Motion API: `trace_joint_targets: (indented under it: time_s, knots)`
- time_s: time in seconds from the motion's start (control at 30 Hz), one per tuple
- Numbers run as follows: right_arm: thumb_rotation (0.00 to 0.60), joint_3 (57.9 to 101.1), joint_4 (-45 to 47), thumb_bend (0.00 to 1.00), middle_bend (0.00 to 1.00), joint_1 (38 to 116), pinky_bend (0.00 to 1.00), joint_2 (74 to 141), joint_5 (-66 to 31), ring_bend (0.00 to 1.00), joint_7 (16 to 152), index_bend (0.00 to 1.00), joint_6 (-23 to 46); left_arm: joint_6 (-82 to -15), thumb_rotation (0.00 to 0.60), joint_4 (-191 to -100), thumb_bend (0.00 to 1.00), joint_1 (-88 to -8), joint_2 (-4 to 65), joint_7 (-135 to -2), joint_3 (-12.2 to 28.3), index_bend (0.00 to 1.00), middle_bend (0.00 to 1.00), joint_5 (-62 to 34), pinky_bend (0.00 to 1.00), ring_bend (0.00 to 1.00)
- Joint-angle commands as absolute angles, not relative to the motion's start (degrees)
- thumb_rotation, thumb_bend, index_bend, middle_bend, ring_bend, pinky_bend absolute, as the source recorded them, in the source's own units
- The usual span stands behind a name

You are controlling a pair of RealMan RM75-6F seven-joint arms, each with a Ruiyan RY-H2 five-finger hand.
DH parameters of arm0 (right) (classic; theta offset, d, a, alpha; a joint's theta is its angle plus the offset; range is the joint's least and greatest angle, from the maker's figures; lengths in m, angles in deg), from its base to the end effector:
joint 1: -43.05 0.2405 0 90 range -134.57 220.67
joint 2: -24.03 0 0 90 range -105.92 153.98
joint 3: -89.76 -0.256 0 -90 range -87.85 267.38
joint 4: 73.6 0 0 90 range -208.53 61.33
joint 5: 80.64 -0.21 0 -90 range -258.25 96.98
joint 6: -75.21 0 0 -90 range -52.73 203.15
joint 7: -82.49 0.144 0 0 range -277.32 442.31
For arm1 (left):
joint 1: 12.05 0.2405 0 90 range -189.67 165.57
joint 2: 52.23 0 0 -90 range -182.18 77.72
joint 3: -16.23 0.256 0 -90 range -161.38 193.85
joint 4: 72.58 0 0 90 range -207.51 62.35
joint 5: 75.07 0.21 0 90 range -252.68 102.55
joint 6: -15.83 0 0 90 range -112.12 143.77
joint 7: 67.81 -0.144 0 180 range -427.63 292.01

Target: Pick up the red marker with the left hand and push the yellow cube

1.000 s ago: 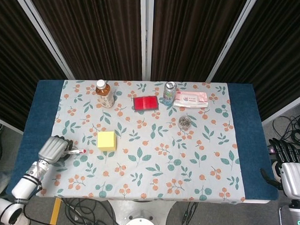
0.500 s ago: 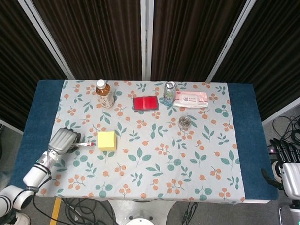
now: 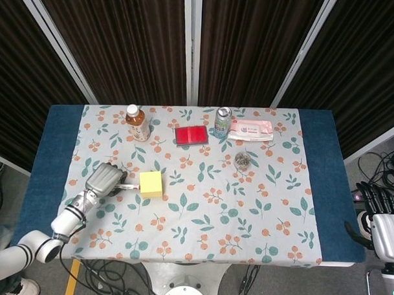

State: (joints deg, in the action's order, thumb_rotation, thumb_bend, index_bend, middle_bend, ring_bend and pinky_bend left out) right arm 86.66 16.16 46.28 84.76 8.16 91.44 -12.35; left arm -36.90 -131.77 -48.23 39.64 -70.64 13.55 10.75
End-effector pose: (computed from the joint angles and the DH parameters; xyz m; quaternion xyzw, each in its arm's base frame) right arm -0.3192 -0.1736 0.1861 0.5836 -0.3863 0.4199 0.5779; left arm -0.2543 0.3420 -0.0183 -0.8009 -0.3011 -0.2883 0.4298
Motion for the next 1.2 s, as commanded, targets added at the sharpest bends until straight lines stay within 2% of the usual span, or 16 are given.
trace_joint_targets:
  time_s: [0.03,0.83,1.2]
  knots:
    - [0.600,86.6,16.1,0.20,0.07,46.3,0.00,84.8,8.2,0.00,91.5,0.00,-12.4,-35.9,0.600,-132.6,0.46,-49.3,40.0,-71.8,12.9,0.68,0.74,10.0,0.51,0.51]
    - [0.600,86.5,14.9,0.20,0.07,46.3,0.00,84.6,7.9,0.00,93.1,0.00,-12.1,-28.0,0.600,-132.2,0.46,-58.5,45.9,-78.9,7.3,0.68,0.74,2.1,0.51,0.51]
    - [0.600,86.5,14.6,0.20,0.07,46.4,0.00,84.7,8.3,0.00,93.6,0.00,-12.2,-27.8,0.600,-131.8,0.46,-58.0,44.4,-81.0,7.8,0.68,0.74,-1.2,0.51,0.51]
